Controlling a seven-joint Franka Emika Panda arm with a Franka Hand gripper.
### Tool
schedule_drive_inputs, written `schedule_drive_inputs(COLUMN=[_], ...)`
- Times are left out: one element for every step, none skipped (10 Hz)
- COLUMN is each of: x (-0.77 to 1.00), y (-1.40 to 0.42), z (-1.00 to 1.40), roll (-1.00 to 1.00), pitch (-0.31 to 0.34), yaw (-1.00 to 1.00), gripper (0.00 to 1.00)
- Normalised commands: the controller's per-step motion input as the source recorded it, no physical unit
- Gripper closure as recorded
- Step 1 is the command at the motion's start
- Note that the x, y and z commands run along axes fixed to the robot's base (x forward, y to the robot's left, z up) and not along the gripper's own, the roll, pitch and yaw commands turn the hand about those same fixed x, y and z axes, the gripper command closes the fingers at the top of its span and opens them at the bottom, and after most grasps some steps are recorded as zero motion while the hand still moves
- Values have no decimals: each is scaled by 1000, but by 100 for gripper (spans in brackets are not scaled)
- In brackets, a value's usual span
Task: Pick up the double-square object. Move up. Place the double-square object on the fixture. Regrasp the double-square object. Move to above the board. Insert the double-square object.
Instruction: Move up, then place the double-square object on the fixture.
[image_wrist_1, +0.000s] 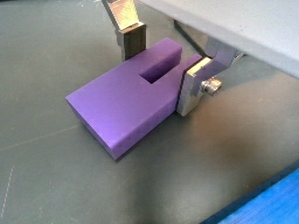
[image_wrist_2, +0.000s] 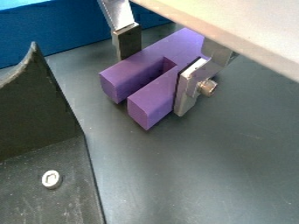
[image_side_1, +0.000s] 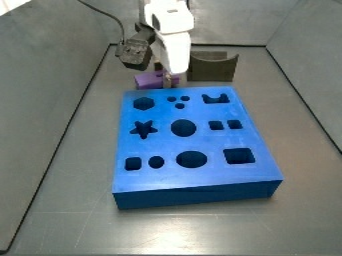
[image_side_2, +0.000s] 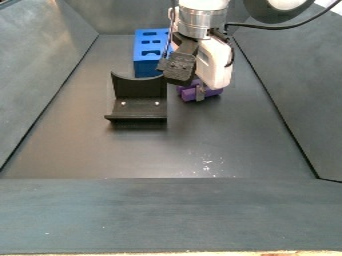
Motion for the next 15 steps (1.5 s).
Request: schedule_drive_inputs(x=[0,-11,-5,-4,-14,-19,0,17,-3,-10,-17,-18,-21,-16,-9], y=[6,4,0,-2,-3,-6,0,1,-2,-4,-7,-9,-12,-13,-13], z=[1000,911,746,655,460,311,1000,1000,1000,1000,1000,1000,944,788,632], roll=[1,-4,-13,-18,-28,-37,0,-6,-12,-19,-29,-35,-47,-56,-63], pitch=[11,36,54,56,55,52,0,-22,11,24,35,37,44,48,54], yaw=[-11,-9,-6,-4,1,3,0,1,1,2,4,5,7,8,6], gripper=[100,100,100,100,100,100,100,100,100,100,100,100,100,100,100])
